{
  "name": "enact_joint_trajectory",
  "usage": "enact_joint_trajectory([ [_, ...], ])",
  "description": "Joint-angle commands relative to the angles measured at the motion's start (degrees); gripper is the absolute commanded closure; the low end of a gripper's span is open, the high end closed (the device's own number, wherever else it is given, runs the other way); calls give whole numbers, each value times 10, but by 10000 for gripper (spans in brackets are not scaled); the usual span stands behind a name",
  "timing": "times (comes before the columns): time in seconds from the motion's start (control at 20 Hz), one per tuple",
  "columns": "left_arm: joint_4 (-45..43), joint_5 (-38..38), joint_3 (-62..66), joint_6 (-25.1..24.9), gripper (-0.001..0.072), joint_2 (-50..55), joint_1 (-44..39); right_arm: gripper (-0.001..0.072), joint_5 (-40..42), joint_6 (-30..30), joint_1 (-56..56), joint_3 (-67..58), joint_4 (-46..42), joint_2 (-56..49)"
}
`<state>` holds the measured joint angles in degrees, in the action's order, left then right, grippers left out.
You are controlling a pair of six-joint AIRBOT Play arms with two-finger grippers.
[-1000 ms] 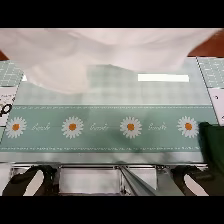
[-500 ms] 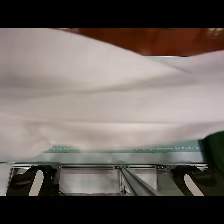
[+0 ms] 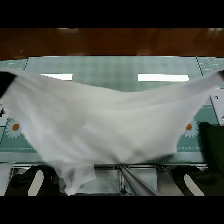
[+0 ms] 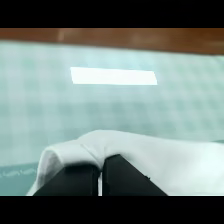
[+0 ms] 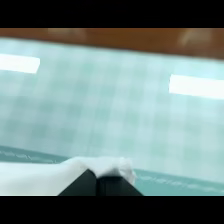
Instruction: Fold the shirts.
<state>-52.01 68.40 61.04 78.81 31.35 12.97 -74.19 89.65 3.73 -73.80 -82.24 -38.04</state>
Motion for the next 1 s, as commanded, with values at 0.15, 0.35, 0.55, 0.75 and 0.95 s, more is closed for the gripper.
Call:
enact_joint_trajectory([
  [0.15, 61, -159, -48, -100, 690, 304, -8, 690, 227, 18, -6, 84, 13, -245],
  [0.35, 109, -169, 89, -102, 689, 493, -14, 688, 237, 17, -33, -40, 93, -436],
  [0.55, 111, -167, 168, -102, 452, 578, -44, 422, 231, 19, -40, -111, 187, -525],
  [0.75, 11, -72, 214, -58, 197, 581, -28, 302, 140, 17, -73, -155, 168, -517],
  [0.95, -90, 56, 206, -6, 198, 531, 67, 308, -33, 14, -184, -156, 86, -449],
])
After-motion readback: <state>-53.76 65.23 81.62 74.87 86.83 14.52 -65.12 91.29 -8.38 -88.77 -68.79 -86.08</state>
